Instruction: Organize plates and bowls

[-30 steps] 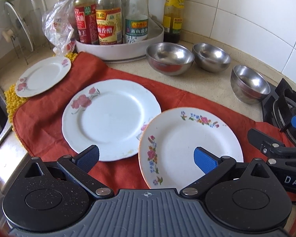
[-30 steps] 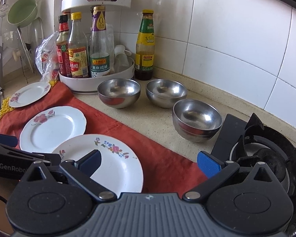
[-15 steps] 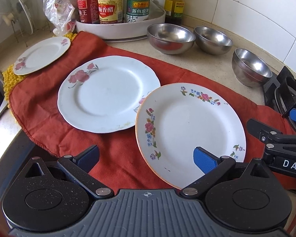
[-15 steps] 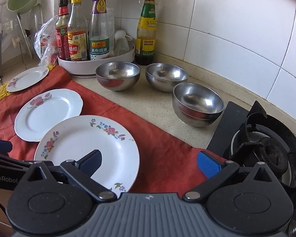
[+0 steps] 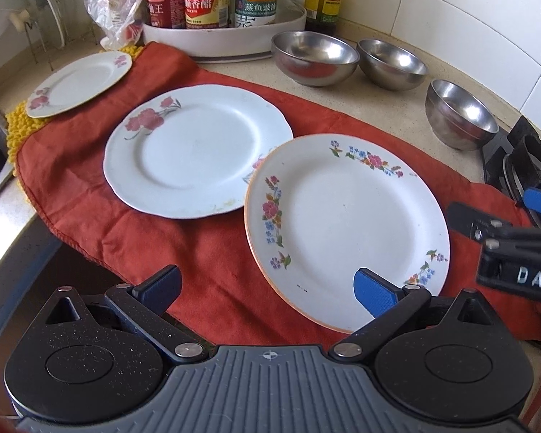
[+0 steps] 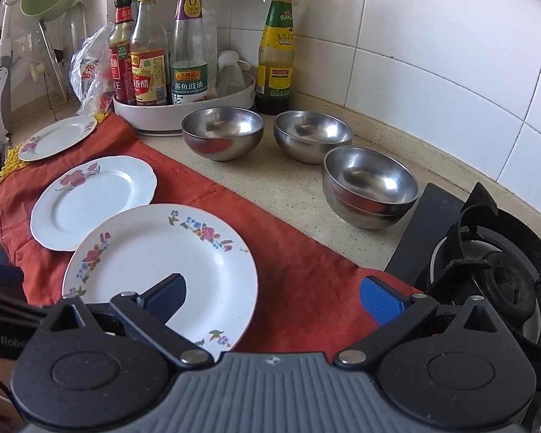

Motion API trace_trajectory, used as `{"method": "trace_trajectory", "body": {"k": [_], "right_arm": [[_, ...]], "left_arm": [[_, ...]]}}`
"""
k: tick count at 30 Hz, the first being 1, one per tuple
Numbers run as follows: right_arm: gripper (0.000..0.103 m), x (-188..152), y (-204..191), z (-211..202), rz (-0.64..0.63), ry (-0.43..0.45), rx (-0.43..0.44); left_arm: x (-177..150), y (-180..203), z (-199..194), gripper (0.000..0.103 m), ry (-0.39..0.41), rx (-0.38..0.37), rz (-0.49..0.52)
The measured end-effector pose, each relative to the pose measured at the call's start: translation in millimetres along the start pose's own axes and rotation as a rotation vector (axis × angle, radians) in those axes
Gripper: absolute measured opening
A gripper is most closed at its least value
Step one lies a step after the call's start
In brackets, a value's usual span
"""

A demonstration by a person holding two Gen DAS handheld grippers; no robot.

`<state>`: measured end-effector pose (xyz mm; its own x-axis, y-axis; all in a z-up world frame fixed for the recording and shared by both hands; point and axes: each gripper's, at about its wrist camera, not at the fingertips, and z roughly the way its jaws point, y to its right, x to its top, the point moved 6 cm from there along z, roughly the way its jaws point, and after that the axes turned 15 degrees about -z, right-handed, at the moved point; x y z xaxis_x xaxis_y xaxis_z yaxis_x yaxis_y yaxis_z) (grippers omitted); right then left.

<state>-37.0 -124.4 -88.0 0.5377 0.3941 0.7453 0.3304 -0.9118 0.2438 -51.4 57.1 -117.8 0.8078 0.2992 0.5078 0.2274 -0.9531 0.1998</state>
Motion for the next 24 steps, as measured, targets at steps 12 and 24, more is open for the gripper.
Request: {"method": "trace_trajectory", "body": {"k": [12, 24], "right_arm": [[0.080, 1, 0, 36, 0.043, -0.047, 0.160], [0.051, -2, -2, 59, 0.157, -0.098, 0.345]], "left_arm": [[-3, -5, 17, 0.100, -0.007, -0.083, -0.025], [8, 5, 15, 0.071, -0.044, -0.210, -0.010]]}}
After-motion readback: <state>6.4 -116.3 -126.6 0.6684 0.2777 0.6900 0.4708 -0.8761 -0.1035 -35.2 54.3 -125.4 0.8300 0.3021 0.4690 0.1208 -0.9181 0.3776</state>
